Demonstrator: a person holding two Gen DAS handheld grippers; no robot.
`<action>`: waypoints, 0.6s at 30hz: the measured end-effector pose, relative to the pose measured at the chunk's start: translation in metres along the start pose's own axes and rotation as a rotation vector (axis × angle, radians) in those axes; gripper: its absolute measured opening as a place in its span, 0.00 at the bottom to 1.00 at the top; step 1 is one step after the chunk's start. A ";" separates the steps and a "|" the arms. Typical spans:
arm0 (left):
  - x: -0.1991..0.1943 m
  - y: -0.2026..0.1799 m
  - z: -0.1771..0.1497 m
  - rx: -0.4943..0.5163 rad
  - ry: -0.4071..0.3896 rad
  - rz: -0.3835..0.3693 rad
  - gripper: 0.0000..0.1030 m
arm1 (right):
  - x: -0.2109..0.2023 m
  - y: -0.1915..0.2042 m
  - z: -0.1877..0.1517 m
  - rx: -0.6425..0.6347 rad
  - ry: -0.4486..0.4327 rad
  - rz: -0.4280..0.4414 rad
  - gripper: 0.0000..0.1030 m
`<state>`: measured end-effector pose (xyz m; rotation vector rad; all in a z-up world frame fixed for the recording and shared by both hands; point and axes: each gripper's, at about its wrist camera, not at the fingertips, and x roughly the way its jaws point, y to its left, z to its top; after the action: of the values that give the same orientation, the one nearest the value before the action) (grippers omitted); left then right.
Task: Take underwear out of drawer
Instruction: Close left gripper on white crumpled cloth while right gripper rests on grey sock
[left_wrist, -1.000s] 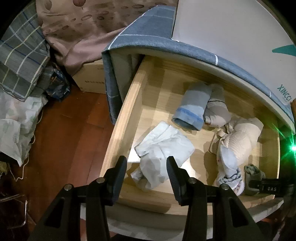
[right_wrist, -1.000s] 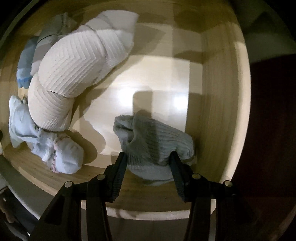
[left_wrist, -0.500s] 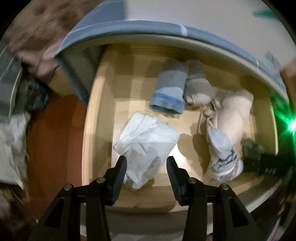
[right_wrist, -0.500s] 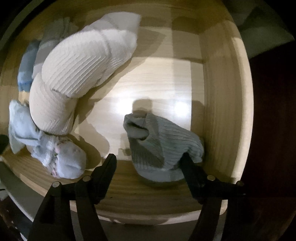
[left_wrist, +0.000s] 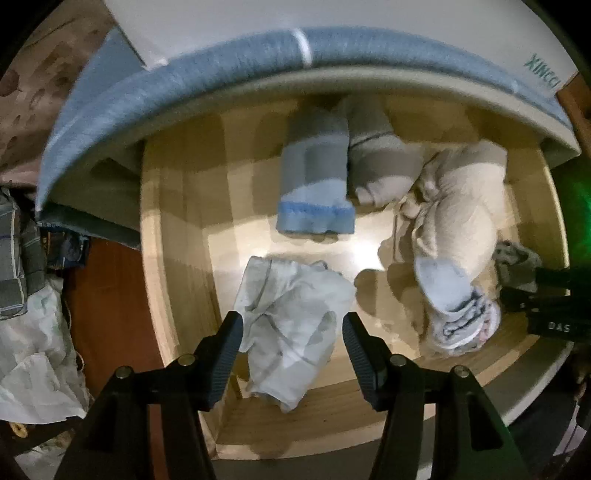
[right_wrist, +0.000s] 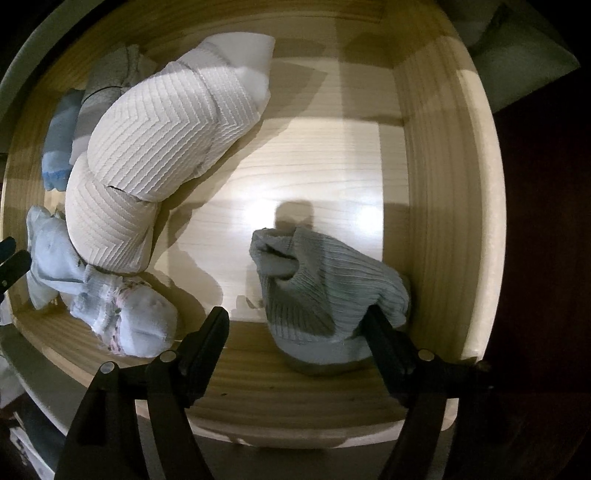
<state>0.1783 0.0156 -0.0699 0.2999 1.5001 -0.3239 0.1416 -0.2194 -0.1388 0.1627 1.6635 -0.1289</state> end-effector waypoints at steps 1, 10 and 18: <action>0.003 -0.001 0.002 0.006 0.007 0.003 0.56 | 0.001 0.000 0.000 0.001 0.000 0.000 0.71; 0.039 -0.007 0.001 0.056 0.117 0.024 0.62 | -0.003 -0.001 -0.003 0.003 -0.002 -0.004 0.72; 0.051 -0.015 0.007 0.059 0.139 0.084 0.64 | -0.006 0.004 -0.002 -0.013 -0.006 -0.024 0.72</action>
<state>0.1811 -0.0020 -0.1204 0.4384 1.6117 -0.2852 0.1409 -0.2155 -0.1331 0.1327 1.6608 -0.1367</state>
